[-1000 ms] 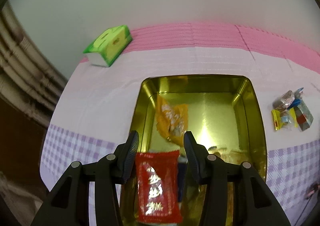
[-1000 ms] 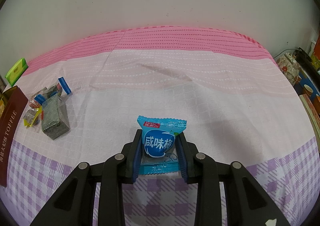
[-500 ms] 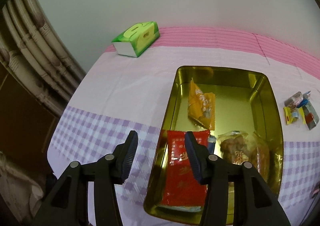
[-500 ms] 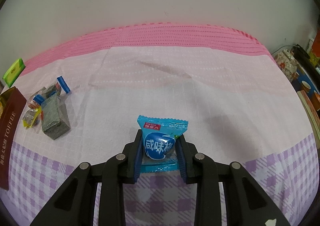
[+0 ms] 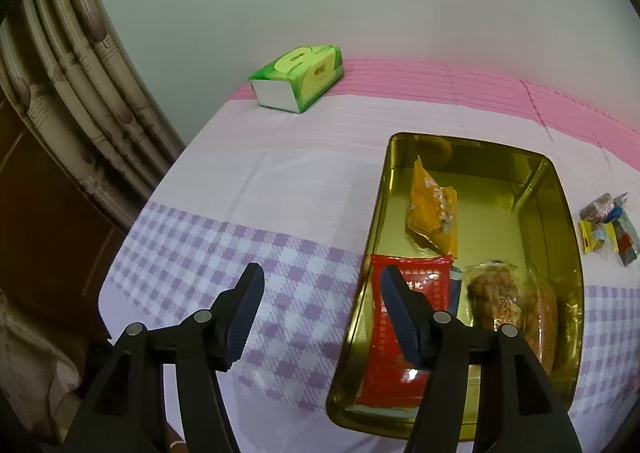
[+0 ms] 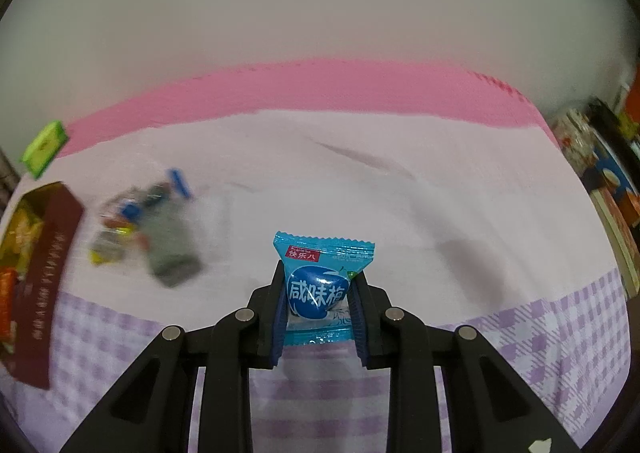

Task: Organize snacks
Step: 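Carry the blue candy over the tin with the right gripper, then release the blue candy into the tin with the right gripper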

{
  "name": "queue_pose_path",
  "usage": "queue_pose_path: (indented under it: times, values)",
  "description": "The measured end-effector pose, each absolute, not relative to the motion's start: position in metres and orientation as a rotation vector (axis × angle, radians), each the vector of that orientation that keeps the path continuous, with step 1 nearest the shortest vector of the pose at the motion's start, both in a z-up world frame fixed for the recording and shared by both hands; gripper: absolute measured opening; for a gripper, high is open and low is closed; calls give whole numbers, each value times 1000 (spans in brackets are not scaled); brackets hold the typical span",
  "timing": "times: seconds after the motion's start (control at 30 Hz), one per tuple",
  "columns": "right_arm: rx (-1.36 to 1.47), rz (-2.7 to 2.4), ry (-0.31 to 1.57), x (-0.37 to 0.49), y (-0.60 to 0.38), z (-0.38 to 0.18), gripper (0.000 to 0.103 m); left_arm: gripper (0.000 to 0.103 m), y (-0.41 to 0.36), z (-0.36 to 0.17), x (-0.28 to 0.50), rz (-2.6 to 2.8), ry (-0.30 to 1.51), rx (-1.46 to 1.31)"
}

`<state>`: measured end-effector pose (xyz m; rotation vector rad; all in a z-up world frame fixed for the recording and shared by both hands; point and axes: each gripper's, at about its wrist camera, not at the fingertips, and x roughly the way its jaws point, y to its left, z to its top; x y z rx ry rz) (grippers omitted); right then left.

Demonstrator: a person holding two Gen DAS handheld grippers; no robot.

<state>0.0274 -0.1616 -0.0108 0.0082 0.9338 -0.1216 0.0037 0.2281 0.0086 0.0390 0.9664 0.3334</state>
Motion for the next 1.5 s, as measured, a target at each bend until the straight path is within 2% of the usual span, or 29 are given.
queue_pose_path:
  times: [0.37, 0.73, 1.03, 1.5]
  values:
    - [-81, 214, 944, 31, -27, 17, 25, 72, 268, 15, -2, 415, 959, -22]
    - [-136, 482, 1010, 23, 90, -1, 25, 73, 311, 12, -8, 513, 956, -122]
    - [-184, 559, 1046, 19, 131, -19, 25, 73, 318, 9, -7, 514, 969, -159]
    - [-181, 575, 1108, 23, 141, -38, 28, 74, 312, 6, -7, 487, 984, -160]
